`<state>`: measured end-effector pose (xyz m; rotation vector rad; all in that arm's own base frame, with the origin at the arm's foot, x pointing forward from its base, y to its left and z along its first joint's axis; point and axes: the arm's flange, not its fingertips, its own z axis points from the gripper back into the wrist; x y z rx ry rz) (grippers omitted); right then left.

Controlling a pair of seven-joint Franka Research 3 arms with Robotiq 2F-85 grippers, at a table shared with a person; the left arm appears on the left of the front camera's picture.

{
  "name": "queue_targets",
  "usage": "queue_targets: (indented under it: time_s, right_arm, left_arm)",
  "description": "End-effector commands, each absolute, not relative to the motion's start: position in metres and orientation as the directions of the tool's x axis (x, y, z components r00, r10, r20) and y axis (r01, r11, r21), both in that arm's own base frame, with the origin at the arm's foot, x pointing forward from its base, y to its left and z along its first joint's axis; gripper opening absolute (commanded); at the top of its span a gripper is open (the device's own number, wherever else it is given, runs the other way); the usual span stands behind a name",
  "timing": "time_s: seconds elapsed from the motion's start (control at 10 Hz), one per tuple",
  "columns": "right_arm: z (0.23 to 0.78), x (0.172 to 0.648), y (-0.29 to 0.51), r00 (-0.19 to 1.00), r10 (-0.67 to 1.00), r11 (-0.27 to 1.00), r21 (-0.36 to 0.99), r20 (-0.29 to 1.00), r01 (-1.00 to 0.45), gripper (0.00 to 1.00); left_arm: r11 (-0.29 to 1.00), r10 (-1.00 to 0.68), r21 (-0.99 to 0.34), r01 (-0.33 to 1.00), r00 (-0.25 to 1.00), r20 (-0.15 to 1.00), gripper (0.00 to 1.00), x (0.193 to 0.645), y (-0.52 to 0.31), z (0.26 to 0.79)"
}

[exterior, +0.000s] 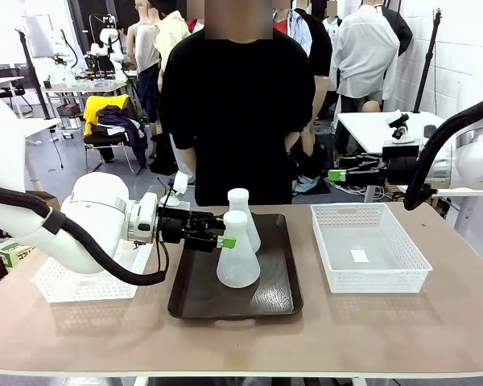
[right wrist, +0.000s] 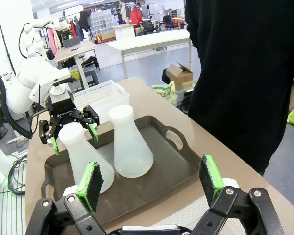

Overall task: Prepare the laboratory tools.
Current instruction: Place the picked Big flask upright in the Handle tray as directed by the person.

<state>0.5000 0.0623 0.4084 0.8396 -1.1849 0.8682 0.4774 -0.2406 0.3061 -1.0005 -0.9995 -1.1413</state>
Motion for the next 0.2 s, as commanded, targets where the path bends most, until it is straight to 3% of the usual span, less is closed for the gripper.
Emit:
queue_targets:
  time_s: [0.0, 0.1]
  right_arm:
    - [0.4079, 0.4995, 0.0634, 0.160, 0.121, 0.426, 0.095, 0.980, -0.900, 1.00]
    - [0.4079, 0.4995, 0.0634, 0.160, 0.121, 0.426, 0.095, 0.980, -0.900, 1.00]
  left_arm:
    - [0.121, -0.226, -0.089, 0.989, 0.115, 0.967, 1.00, 0.4772, -0.2404, 0.3063]
    - [0.121, -0.226, -0.089, 0.989, 0.115, 0.967, 1.00, 0.4772, -0.2404, 0.3063]
